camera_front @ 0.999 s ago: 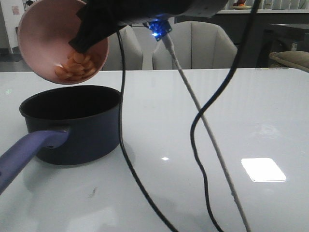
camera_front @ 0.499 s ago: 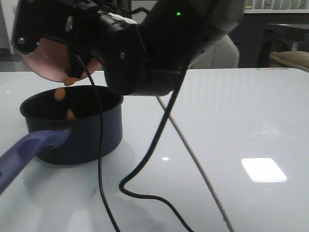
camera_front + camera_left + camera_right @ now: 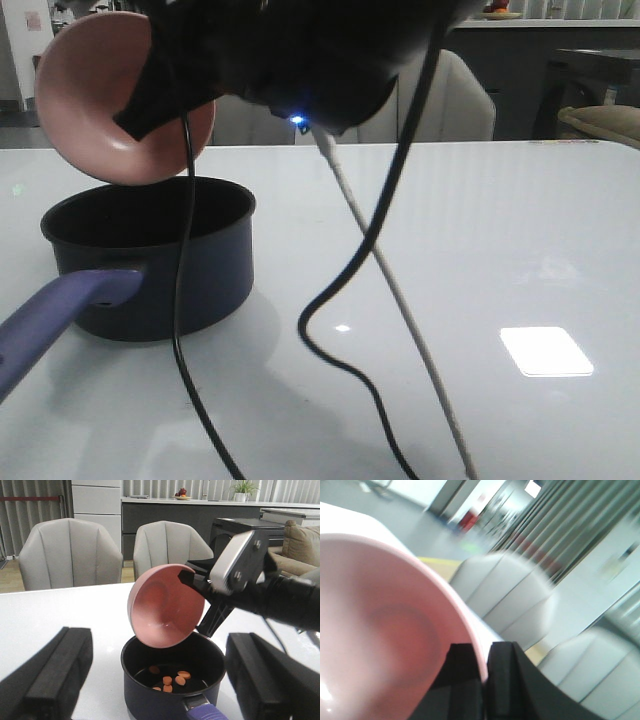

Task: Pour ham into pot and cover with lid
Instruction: 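Tilt the pink bowl with the right gripper to pour pieces into the saucepan, then carry the empty bowl back and set it down with the right gripper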

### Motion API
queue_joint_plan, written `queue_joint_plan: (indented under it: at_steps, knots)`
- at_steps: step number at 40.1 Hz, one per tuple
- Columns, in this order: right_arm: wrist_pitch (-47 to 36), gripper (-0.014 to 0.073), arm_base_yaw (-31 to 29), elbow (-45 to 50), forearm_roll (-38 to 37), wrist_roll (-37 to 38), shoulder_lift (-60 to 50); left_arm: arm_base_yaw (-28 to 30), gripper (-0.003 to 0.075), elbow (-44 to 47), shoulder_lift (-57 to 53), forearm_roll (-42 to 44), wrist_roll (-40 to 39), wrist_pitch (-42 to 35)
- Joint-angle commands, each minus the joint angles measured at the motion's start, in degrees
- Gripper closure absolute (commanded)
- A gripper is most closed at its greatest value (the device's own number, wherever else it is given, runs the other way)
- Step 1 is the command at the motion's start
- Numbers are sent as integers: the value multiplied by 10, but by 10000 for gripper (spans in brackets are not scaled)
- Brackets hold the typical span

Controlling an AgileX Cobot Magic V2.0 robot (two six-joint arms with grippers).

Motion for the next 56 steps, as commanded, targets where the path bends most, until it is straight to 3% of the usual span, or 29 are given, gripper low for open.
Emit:
queue_joint_plan:
  at_steps: [1, 5, 15, 20, 26, 40, 50, 56]
  knots:
    - [47, 457, -1, -17, 56, 26, -77, -5, 136, -16, 5, -5, 0, -45]
    - [105, 457, -2, -17, 142, 18, -108, -5, 136, -16, 5, -5, 0, -45]
    - [262, 457, -18, -17, 311, -104, -182, -5, 136, -16, 5, -5, 0, -45]
    - [365, 457, -42, -17, 357, -162, -212, -5, 136, -16, 5, -5, 0, -45]
    - [462, 457, -72, -7, 360, -176, -241, -5, 136, -16, 5, -5, 0, -45]
    - [476, 457, -170, 122, 352, -170, -340, -5, 136, -16, 5, -5, 0, -45]
    - [620, 457, -280, 157, 328, -110, -364, -5, 136, -16, 5, -5, 0, -45]
    - [622, 457, -300, 156, 302, -102, -364, -5, 136, -16, 5, -5, 0, -45]
